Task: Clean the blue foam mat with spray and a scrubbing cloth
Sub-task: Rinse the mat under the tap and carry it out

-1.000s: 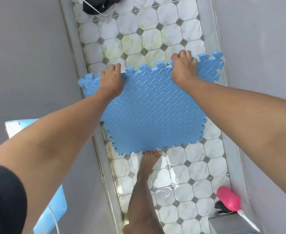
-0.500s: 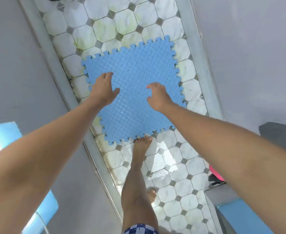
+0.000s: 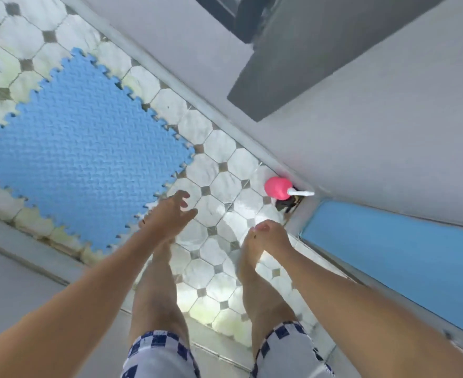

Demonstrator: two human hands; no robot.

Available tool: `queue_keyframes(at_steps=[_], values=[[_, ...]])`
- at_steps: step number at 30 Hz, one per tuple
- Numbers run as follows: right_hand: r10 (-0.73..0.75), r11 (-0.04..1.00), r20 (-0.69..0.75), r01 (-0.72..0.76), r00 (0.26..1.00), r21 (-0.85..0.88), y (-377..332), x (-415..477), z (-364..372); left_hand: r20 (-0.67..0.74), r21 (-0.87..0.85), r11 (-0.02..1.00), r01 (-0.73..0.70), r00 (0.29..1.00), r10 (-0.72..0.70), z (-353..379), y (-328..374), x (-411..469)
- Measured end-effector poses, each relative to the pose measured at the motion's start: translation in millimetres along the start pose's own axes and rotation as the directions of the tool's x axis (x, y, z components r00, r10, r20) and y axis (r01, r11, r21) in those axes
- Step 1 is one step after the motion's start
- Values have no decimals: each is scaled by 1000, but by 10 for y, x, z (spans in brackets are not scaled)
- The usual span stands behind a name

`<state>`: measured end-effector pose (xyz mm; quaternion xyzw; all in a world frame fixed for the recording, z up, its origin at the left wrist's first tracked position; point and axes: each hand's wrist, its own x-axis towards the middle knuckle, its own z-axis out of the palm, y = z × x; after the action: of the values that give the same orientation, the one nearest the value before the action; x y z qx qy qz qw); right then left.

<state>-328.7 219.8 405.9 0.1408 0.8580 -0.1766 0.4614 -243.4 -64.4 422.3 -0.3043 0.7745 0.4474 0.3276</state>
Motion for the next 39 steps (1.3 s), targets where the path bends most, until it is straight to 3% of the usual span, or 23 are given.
queue_keyframes(at_steps=[5, 10, 14, 20, 23, 27, 31, 35, 39], values=[[105, 962, 11, -104, 994, 254, 840, 423, -431, -51, -37, 996, -86, 995, 84, 943, 924, 307], [114, 944, 49, -123, 992, 307, 1469, 1202, -534, 22, -24, 986, -166, 986, 167, 1973, 1444, 858], [150, 934, -32, -131, 988, 332, 1827, 2091, -439, 50, 110, 960, -256, 966, 252, 2705, 1634, 1530], [65, 971, -258, -2, 964, 237, 2035, 3547, -91, 129, 232, 880, -415, 910, 395, 3363, 1552, 2662], [120, 972, -390, -29, 913, 232, 2050, 4020, 27, 33, 280, 819, -501, 858, 513, 3568, 1481, 2949], [191, 964, -410, -92, 892, 248, 2051, 4401, -14, 10, 291, 802, -522, 840, 543, 3550, 1443, 3011], [142, 898, -302, 6, 943, 439, 1996, 4156, -116, -57, 163, 872, -461, 878, 475, 3269, 1346, 2696], [-3, 809, -228, 136, 974, 572, 1787, 3056, -295, -173, 26, 907, -421, 891, 419, 2836, 1316, 1918], [1, 576, -95, 77, 995, 814, 1538, 1641, -597, -281, -70, 903, -424, 877, 390, 2282, 1323, 742]])
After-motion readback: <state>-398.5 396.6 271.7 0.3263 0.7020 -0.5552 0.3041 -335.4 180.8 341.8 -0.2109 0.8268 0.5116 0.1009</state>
